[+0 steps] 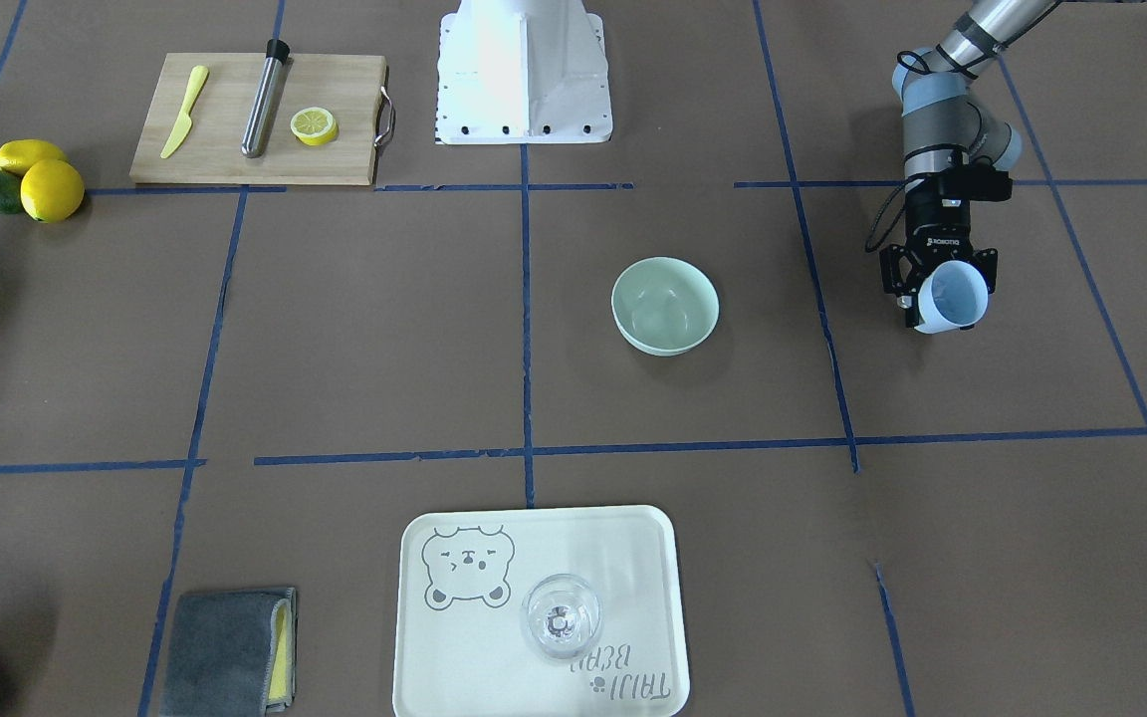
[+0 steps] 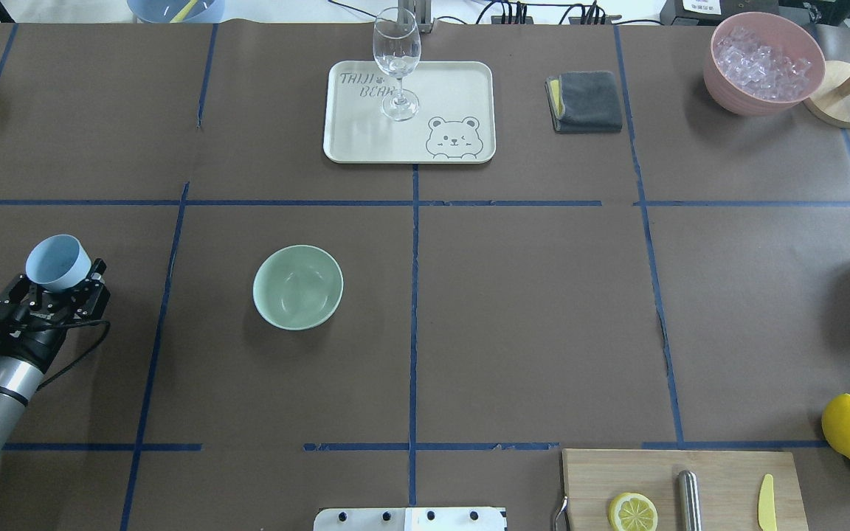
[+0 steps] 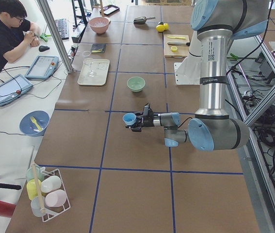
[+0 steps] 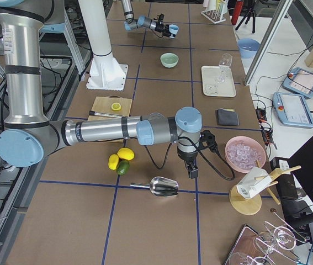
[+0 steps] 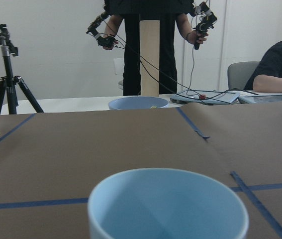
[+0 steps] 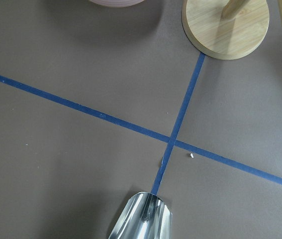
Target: Pour ice into bowl
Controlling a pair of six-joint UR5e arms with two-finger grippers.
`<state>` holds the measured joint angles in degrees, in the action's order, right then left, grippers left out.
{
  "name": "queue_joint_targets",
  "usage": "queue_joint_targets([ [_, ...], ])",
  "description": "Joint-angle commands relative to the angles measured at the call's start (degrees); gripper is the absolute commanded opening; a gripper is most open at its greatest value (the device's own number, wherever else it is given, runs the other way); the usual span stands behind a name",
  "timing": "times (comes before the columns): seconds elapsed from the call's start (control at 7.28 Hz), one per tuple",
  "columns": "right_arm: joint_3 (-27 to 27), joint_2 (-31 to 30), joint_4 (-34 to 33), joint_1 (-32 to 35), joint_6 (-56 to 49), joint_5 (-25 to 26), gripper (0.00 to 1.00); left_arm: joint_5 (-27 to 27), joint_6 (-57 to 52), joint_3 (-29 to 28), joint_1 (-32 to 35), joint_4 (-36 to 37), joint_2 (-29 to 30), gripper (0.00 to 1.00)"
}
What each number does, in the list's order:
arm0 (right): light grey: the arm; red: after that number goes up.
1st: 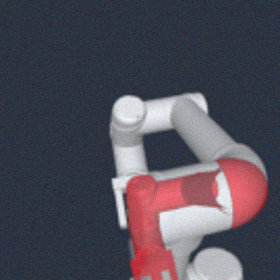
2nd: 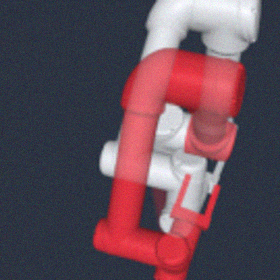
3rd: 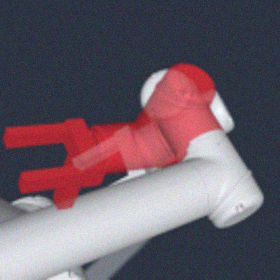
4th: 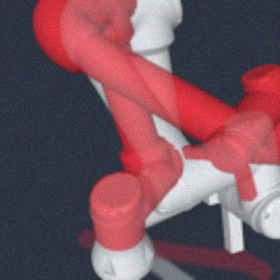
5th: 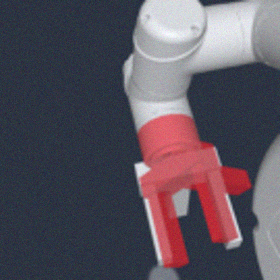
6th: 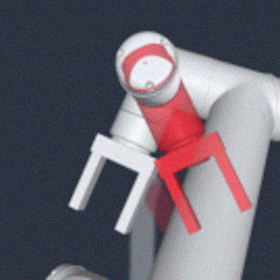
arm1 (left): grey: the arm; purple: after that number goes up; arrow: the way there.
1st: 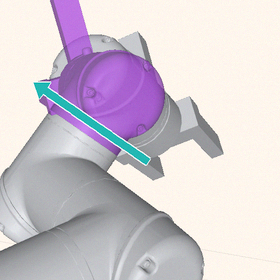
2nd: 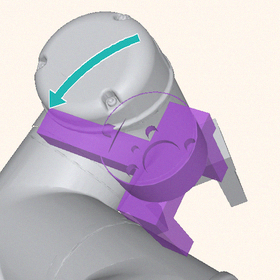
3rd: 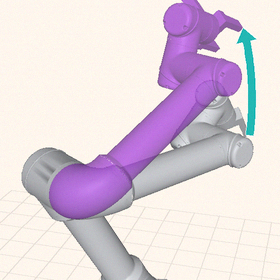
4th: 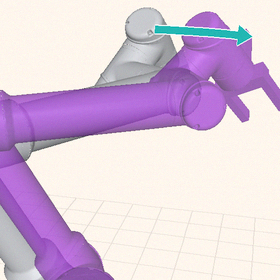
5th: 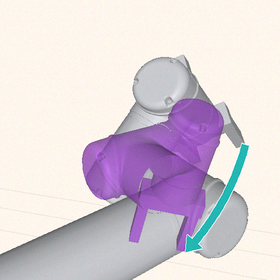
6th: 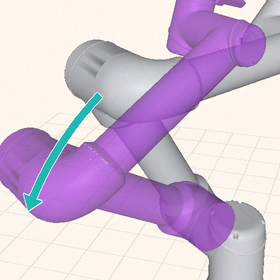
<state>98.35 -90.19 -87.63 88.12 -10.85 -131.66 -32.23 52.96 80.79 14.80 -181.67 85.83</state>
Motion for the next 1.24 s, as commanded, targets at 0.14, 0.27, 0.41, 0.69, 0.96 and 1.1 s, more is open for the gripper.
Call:
queue_joint_targets([
  [0.14,0.0,-0.1,0.0,0.0,0.0,0.0,1.00,-2.8,-19.0,8.6,-0.1,-2.4,7.5,0.00],
  [0.27,0.0,-0.1,0.0,0.1,0.0,0.0,1.00,-2.4,-20.2,8.0,-0.3,-1.6,10.9,0.00],
  [0.41,-0.1,-0.2,-0.1,0.2,0.0,0.1,1.00,-2.1,-23.8,8.0,-0.7,2.9,11.5,0.00],
  [0.69,-0.1,-0.2,-0.1,0.3,0.0,0.1,1.00,-2.0,-35.7,7.8,-0.7,10.8,13.7,0.00],
  [0.96,-0.2,-0.2,-0.1,0.6,0.0,0.1,1.00,-1.9,-48.3,7.3,-0.7,12.6,13.9,0.00],
  [1.1,-0.4,-0.2,-0.1,0.6,0.0,0.1,1.00,-1.0,-53.9,7.2,-0.7,12.6,13.9,0.00],
])
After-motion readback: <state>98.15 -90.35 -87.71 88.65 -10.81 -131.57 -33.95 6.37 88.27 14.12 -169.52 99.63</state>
